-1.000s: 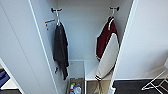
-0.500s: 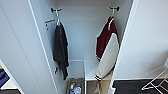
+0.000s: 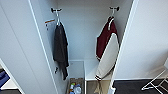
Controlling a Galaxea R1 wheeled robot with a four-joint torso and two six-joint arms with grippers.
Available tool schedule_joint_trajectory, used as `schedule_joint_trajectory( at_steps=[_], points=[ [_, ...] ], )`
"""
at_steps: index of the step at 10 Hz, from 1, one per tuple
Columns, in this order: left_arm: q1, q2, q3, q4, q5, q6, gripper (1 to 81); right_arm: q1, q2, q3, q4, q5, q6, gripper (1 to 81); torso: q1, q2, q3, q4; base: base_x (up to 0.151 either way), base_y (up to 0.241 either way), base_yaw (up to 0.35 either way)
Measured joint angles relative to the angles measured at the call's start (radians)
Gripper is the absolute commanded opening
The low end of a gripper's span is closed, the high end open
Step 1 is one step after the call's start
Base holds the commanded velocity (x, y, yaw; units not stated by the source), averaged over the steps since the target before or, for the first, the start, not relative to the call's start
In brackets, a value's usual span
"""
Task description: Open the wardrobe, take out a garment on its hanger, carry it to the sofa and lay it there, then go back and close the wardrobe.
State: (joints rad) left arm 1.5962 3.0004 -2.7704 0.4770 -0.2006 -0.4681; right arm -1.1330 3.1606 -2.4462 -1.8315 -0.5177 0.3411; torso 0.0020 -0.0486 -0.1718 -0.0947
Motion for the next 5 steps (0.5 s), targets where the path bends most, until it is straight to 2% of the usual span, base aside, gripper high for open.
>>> schedule_joint_trajectory(
  at_steps=[3, 5],
  points=[
    [-0.001, 0.003, 0.000, 0.000, 0.000, 0.000, 81.1, 0.044, -0.003, 0.111, 0.013, -0.018, 0.009, 81.1, 0.000, 0.000, 0.000, 0.000, 0.000, 0.000, 0.000],
    [-0.003, 0.009, -0.001, 0.000, 0.000, 0.000, 81.1, 0.114, 0.001, 0.161, 0.032, -0.029, 0.039, 81.1, 0.000, 0.000, 0.000, 0.000, 0.000, 0.000, 0.000]
  ],
)
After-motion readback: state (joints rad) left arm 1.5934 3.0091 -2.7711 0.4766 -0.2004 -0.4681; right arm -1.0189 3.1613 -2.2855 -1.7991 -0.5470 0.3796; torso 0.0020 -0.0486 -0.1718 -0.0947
